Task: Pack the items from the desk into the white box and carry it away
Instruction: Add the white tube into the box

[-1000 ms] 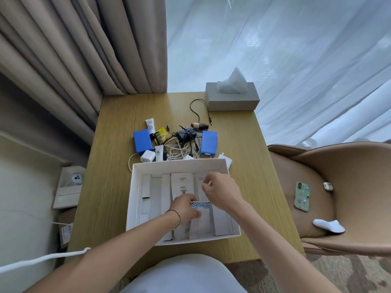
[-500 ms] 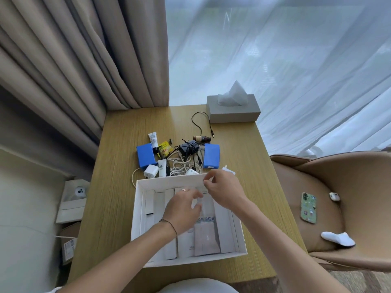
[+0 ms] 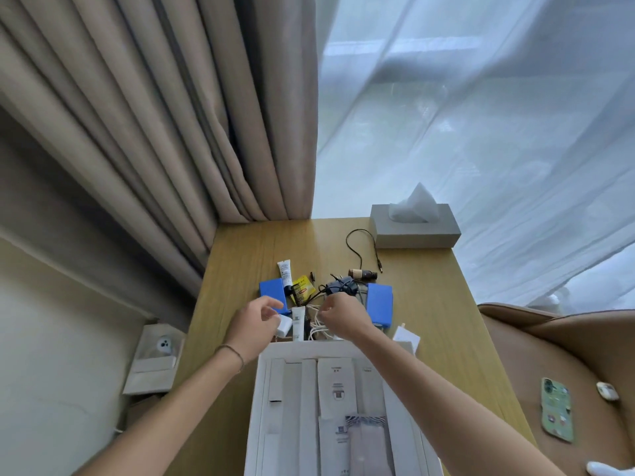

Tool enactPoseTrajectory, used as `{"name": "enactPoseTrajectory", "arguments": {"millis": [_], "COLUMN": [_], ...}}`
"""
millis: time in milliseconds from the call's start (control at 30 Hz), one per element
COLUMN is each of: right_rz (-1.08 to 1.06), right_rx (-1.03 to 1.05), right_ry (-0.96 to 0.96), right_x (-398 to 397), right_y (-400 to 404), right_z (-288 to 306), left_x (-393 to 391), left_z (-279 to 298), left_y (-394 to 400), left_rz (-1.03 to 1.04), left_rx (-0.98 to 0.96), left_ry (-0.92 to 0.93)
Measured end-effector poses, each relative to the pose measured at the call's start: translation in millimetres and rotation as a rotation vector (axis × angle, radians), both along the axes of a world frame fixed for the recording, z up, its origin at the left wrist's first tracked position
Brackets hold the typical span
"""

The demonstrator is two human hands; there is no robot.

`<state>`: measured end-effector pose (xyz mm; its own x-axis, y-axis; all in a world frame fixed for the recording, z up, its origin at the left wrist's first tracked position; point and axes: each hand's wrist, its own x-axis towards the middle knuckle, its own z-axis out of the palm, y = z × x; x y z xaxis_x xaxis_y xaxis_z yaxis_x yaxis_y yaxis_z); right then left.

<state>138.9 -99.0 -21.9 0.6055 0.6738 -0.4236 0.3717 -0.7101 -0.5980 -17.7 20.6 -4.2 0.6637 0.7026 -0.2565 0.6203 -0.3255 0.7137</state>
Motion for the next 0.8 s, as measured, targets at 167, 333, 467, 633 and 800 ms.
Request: {"name": "enactPoseTrajectory", "arguments": {"millis": [167,333,467,633,800], "right_rz": [0.042,0.045,0.034,0.071,0.041], "right_rx": [-0.177,-0.279,-0.326,-0.397,-0.391], "right_ry": [-0.010,-0.047,-0.074,-0.041,-0.003], "right_x": [-7,-15,-22,-28,-28], "right_y": [44,70,80,87,88], "right_z": [-28,-48,-59,-64,-71], "left_x": [-16,-34,-45,-51,-44], "left_z": [-12,-18,-24,-33,-44], "left_y": [20,30,35,42,46], "left_rz": [0.051,0.042,0.022,0.010,-0.016], "left_rx": [-0.006,0.014,0.028,0.029,0.012], "left_ry": [0.090,0.115,0.154,0.169,0.196]}}
